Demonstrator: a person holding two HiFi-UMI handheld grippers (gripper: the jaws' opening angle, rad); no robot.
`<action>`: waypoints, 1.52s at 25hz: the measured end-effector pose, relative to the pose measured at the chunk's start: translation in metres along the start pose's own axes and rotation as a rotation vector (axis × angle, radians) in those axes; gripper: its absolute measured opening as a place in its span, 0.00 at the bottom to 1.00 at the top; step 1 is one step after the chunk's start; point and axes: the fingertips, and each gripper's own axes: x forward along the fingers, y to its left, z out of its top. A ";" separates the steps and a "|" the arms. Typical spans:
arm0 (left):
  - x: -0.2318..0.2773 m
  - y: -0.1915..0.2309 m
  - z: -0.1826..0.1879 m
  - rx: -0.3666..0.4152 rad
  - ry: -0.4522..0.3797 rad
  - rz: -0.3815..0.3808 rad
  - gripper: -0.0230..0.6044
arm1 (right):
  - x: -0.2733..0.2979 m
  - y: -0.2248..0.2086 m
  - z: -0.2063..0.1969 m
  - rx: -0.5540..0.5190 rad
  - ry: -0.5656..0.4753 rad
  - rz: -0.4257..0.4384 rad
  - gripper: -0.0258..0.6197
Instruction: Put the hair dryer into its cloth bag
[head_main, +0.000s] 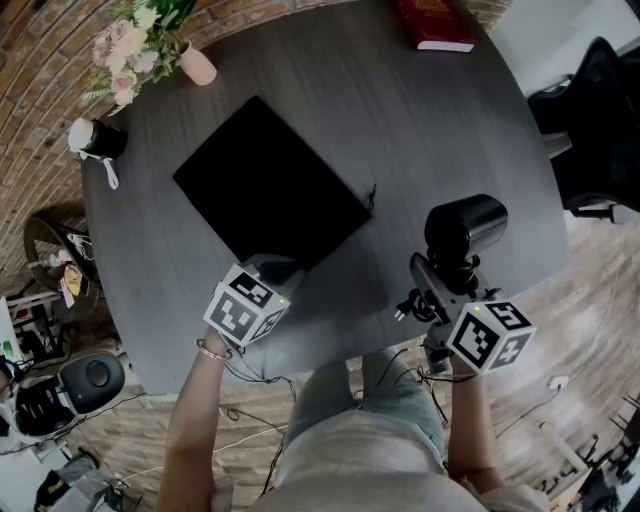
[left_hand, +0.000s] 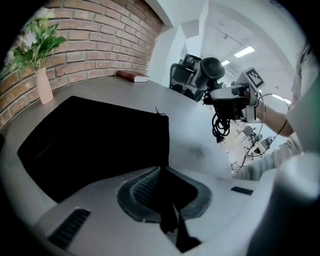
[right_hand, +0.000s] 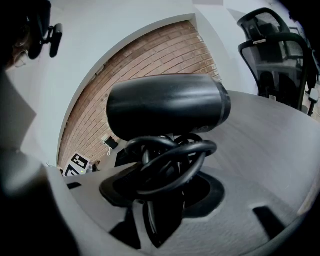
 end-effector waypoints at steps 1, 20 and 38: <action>-0.001 0.000 0.001 -0.004 -0.009 0.003 0.07 | 0.001 0.000 0.001 -0.002 0.002 0.001 0.40; -0.036 0.015 0.020 -0.104 -0.203 0.158 0.06 | 0.007 0.034 -0.007 -0.271 0.211 0.099 0.40; -0.065 0.020 0.036 -0.171 -0.334 0.230 0.06 | 0.022 0.075 -0.082 -0.756 0.616 0.305 0.40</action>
